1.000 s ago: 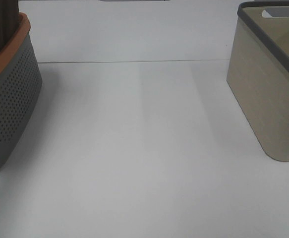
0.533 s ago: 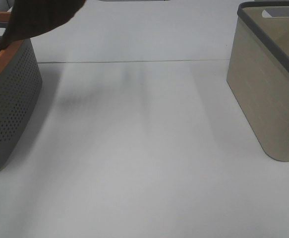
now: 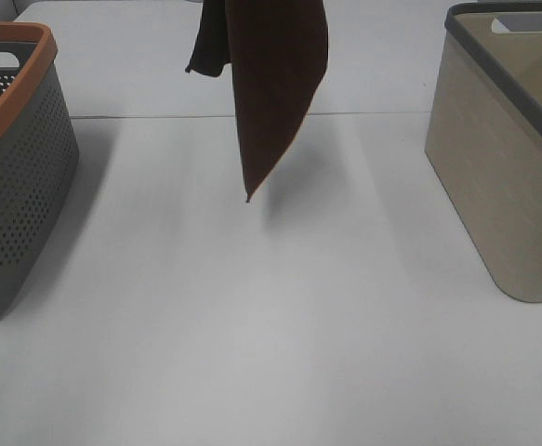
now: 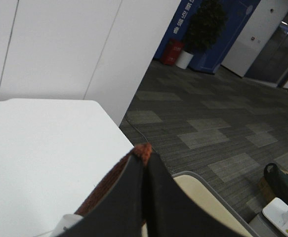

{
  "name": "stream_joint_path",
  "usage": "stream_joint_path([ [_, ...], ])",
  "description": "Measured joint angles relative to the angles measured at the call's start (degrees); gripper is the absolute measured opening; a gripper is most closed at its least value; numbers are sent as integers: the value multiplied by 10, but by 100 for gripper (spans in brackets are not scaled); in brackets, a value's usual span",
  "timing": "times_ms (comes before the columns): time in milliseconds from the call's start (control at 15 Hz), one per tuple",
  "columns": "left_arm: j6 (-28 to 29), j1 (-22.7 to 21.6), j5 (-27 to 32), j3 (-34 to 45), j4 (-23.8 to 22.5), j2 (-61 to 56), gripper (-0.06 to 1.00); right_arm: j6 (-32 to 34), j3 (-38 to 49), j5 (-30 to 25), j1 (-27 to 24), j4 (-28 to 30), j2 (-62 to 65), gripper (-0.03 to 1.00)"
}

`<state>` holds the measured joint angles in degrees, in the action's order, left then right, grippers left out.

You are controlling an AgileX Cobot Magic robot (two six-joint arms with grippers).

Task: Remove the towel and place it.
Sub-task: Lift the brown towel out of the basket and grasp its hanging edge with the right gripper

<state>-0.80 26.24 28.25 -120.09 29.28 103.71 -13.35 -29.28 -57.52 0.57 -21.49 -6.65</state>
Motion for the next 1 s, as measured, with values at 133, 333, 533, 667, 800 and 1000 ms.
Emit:
stream_joint_path([
  [133, 0, 25, 0, 0, -13, 18, 0, -51, -1, 70, 0, -99, -23, 56],
  [333, 0, 52, 1, 0, -34, 30, 0, -174, -1, 118, 0, -264, -104, 56],
  [533, 0, 77, 1, 0, -67, 31, 0, -385, -1, 125, 0, -452, -244, 56],
  [667, 0, 83, 2, 0, -69, 31, 0, -540, -15, 132, 0, -515, -383, 56],
  [800, 0, 83, 3, 0, -72, 31, 0, -570, -48, 161, 1, -520, -468, 56],
  [1000, 0, 83, 3, 0, -75, 31, 0, -582, -108, 268, 84, -480, -565, 56],
])
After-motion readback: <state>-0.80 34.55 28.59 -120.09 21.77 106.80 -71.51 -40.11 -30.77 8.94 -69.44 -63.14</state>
